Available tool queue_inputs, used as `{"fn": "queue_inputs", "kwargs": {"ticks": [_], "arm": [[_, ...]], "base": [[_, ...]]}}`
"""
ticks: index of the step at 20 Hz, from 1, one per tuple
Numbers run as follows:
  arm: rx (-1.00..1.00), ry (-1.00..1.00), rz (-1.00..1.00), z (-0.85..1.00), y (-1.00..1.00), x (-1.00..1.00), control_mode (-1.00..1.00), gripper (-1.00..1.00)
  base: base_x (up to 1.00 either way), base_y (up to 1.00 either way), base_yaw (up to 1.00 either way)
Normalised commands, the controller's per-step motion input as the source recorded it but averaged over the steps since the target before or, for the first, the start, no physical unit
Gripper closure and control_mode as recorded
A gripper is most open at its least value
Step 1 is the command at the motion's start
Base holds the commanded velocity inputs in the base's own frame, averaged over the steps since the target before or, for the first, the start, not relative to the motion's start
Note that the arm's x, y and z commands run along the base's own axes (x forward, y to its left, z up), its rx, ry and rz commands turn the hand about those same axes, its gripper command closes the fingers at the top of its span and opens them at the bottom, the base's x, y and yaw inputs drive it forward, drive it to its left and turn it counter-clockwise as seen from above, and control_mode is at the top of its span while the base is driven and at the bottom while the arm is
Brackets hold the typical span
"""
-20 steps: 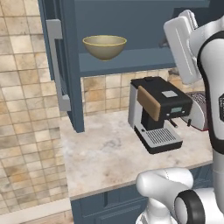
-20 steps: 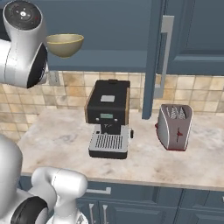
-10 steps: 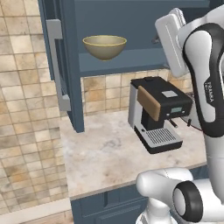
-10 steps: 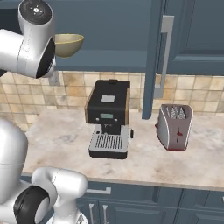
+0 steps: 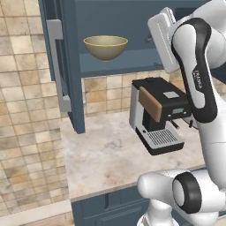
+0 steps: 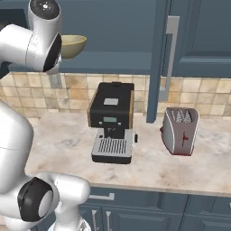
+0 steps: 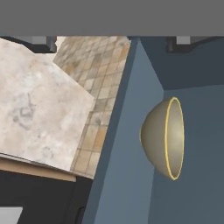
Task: Pick up the bowls from the cabinet and place each bowl in front of a stool on the dining counter.
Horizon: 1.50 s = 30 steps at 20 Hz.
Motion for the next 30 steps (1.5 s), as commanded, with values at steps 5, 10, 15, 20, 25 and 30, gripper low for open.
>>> {"fn": "queue_inputs", "kwargs": {"ticks": [5, 10, 15, 20, 25, 30], "arm": [[0.0, 0.05, 0.0, 0.0, 0.12, 0.35, -1.0, -1.0], [0.0, 0.0, 0.0, -0.1, 0.12, 0.28, -1.0, -1.0], [0.0, 0.0, 0.0, -0.12, 0.09, 0.37, -1.0, -1.0], [0.0, 0.0, 0.0, -0.03, 0.08, 0.46, -1.0, -1.0], [0.0, 0.0, 0.0, 0.0, 0.08, 0.45, -1.0, -1.0], [0.0, 0.0, 0.0, -0.02, 0.1, 0.38, -1.0, -1.0]], "base": [[0.0, 0.0, 0.0], [0.0, 0.0, 0.0], [0.0, 0.0, 0.0], [0.0, 0.0, 0.0], [0.0, 0.0, 0.0], [0.0, 0.0, 0.0]]}}
